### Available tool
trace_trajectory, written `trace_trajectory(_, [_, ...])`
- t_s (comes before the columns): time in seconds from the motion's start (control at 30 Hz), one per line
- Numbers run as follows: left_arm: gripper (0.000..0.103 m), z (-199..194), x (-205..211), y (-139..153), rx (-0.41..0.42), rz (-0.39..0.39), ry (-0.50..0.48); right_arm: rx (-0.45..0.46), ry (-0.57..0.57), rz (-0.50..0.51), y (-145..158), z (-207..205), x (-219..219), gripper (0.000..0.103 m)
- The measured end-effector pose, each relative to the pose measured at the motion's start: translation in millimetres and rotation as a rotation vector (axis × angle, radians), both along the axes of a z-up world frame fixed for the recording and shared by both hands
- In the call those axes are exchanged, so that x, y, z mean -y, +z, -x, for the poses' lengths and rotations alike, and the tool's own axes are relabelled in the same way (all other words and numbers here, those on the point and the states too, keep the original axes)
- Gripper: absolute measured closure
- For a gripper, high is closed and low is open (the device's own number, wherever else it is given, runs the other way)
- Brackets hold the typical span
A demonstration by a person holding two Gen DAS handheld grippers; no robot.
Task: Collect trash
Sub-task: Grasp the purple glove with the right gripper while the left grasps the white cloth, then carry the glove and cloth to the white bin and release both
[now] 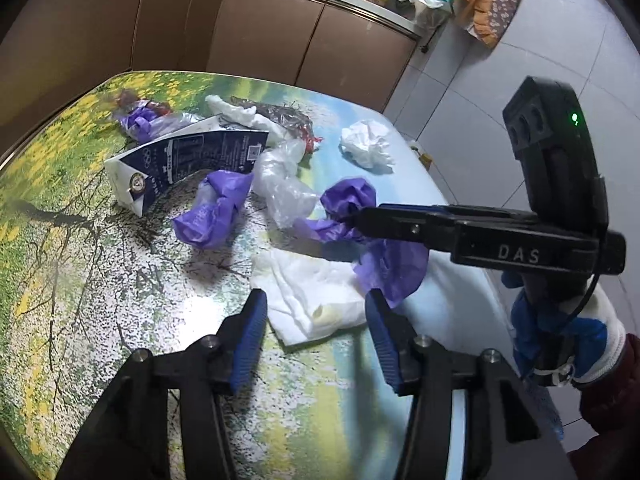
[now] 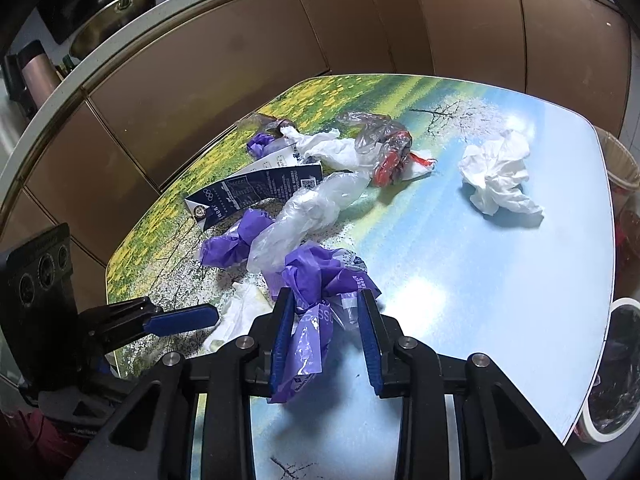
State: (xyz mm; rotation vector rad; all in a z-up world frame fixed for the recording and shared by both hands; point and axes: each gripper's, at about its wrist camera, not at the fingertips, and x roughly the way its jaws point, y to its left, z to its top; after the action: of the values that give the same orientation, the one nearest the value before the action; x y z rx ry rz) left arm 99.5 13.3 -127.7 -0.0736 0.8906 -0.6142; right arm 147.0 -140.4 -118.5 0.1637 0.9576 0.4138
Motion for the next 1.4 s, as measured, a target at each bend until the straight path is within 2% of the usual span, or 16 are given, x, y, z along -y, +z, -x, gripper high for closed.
trace_trajectory(0.07, [0.055,-2.6,3.0,-2.1,-0.009,-0.015,-0.002,0.002,0.002,-0.005,0.3,1.1,0.7,0.071])
trace_trajectory(0.1, [0.059,-4.8,6.0,-3.6,-0.020,-0.035,0.001,0.004,0.003,-0.006,0.7,1.4,1.2,0.071])
trace_trajectory(0.23, [0.077,-3.2,19.1,-2.5,0.021,-0.141,-0.021,0.011,0.001,-0.017,3.3,3.9,5.6,0.071])
trace_trajectory(0.33, [0.088,0.9,26.5,-3.1,0.047,-0.192,-0.035,0.019,0.000,-0.019,5.4,5.5,8.3,0.072])
trace_trajectory(0.4, [0.100,2.7,29.9,-3.8,0.057,-0.213,-0.037,0.025,-0.002,-0.019,6.8,7.3,10.1,0.072])
trace_trajectory(0.53, [0.103,4.4,33.1,-4.4,0.054,-0.228,-0.010,0.039,-0.009,-0.029,12.6,13.8,15.6,0.073])
trace_trajectory(0.67, [0.103,6.8,23.7,3.8,0.044,-0.190,0.055,0.064,-0.020,-0.043,22.4,26.2,26.0,0.073])
trace_trajectory(0.87, [0.103,19.9,10.9,39.9,0.101,-0.170,0.114,0.111,-0.036,-0.071,41.7,47.7,43.0,0.074])
trace_trajectory(1.07, [0.103,28.4,20.5,73.3,0.144,-0.168,0.124,0.175,-0.063,-0.106,64.3,72.1,63.4,0.074])
trace_trajectory(1.27, [0.103,26.8,62.6,100.7,0.179,-0.135,0.057,0.230,-0.152,-0.125,79.2,94.5,109.5,0.074])
trace_trajectory(1.4, [0.103,13.6,119.3,107.9,0.177,-0.108,-0.025,0.258,-0.259,-0.107,81.2,108.0,158.1,0.074])
